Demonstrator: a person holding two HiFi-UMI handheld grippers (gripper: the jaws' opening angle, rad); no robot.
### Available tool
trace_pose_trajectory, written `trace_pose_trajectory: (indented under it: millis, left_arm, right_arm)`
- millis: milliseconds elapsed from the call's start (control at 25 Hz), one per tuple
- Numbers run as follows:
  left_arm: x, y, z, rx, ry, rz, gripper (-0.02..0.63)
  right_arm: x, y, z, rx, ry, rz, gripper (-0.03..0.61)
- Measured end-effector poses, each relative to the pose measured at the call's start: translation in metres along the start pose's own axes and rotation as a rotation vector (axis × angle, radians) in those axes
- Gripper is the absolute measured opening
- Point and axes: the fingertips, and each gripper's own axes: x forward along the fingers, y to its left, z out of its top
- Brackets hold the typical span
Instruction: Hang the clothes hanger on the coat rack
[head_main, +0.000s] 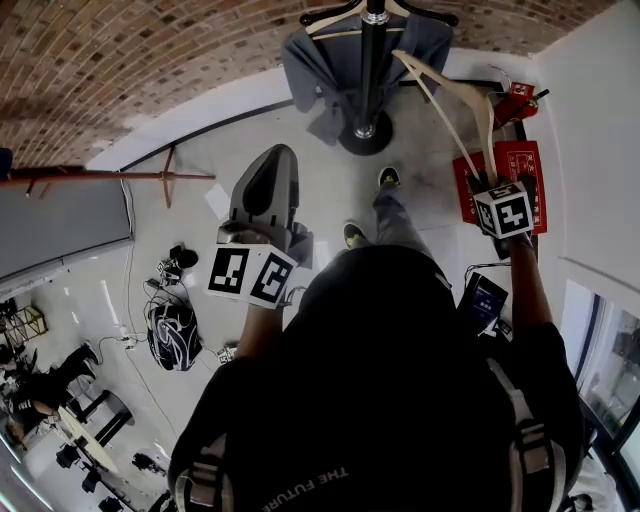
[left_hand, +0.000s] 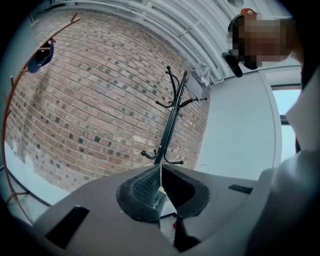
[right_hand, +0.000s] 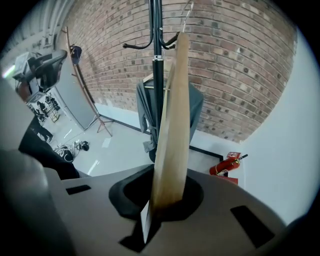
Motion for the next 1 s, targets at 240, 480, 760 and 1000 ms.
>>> trace_pose_trajectory:
  millis: [240, 480, 760, 1000]
  left_arm:
    - [0.0, -0.006, 0.002, 0.006, -0.004, -0.012, 0.029]
    - [-0.002, -0.01, 0.003, 0.012, -0.011, -0.015, 0.029]
    - [-0.008, -0.009, 0.007, 0.01, -0.028, -0.001, 0.029]
    - [-0.013, -0.01, 0.007, 0.011, -0.03, 0.008, 0.029]
  right_arm:
    - [0.011, -0.017, 0.017, 0.075, 0.017, -0.081, 0.029]
    - [0.027, -0.027, 0.062, 0.024, 0.021, -0.099, 0.028]
    - [0.043, -0.021, 0.088, 0.015, 0.034, -0.071, 0.029]
    - [0.057, -0.016, 0.099, -0.009, 0.062, -0.056, 0.029]
